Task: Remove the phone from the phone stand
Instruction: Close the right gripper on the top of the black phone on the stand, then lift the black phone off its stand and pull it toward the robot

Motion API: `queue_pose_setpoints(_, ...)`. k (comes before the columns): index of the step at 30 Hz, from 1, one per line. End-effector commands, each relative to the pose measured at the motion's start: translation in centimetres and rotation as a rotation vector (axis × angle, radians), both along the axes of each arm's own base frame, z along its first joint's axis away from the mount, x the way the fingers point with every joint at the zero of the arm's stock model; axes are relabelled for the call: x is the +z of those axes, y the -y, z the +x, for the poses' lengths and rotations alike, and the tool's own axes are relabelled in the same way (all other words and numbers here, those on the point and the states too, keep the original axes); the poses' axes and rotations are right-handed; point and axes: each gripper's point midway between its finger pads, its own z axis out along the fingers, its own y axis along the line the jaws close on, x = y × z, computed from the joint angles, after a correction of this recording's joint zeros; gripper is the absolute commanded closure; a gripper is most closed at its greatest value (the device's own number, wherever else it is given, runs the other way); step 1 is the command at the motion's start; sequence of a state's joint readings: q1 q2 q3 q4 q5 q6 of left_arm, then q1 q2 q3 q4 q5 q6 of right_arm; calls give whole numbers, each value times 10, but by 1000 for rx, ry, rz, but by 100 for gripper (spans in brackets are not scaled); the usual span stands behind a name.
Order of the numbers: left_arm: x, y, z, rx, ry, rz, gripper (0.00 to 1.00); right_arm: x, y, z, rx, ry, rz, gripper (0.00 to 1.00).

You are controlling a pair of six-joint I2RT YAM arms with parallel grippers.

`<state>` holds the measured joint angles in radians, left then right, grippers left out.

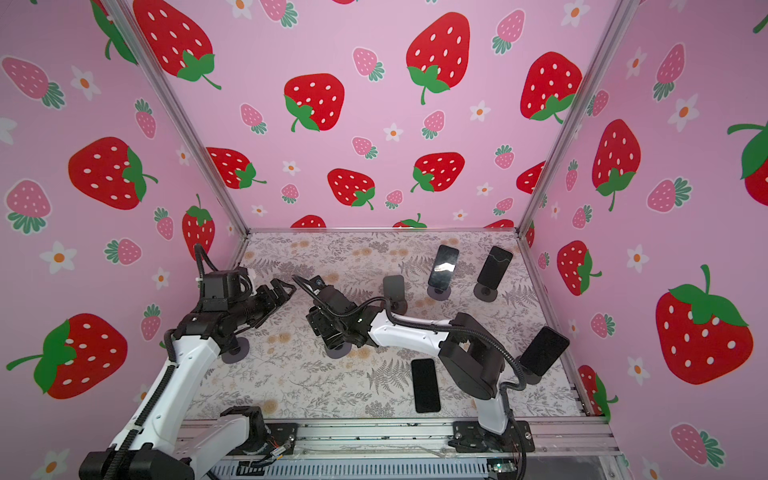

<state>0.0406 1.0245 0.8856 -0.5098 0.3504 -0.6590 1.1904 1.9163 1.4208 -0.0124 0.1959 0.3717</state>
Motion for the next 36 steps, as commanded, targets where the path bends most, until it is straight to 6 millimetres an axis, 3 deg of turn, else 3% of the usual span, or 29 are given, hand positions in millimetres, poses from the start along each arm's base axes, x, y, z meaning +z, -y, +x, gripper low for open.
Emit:
queue_pose_setpoints(1, -3, -2, 1, 18, 1, -17, 1, 18, 1, 0, -14, 27, 15, 27)
queue_pose_setpoints(14, 3, -3, 15, 41, 38, -37, 1, 61, 8, -1, -41, 15, 81, 30)
queue_pose_setpoints(24, 4, 5, 23, 18, 38, -83, 1, 97, 33, 7, -79, 7, 133, 30)
queue_pose_setpoints(28, 1, 7, 22, 23, 37, -88, 0, 96, 56, 12, -113, 5, 115, 30)
queue_pose_setpoints(36, 18, 9, 36, 46, 106, -79, 0, 47, 116, 10, -200, -73, 1, 32)
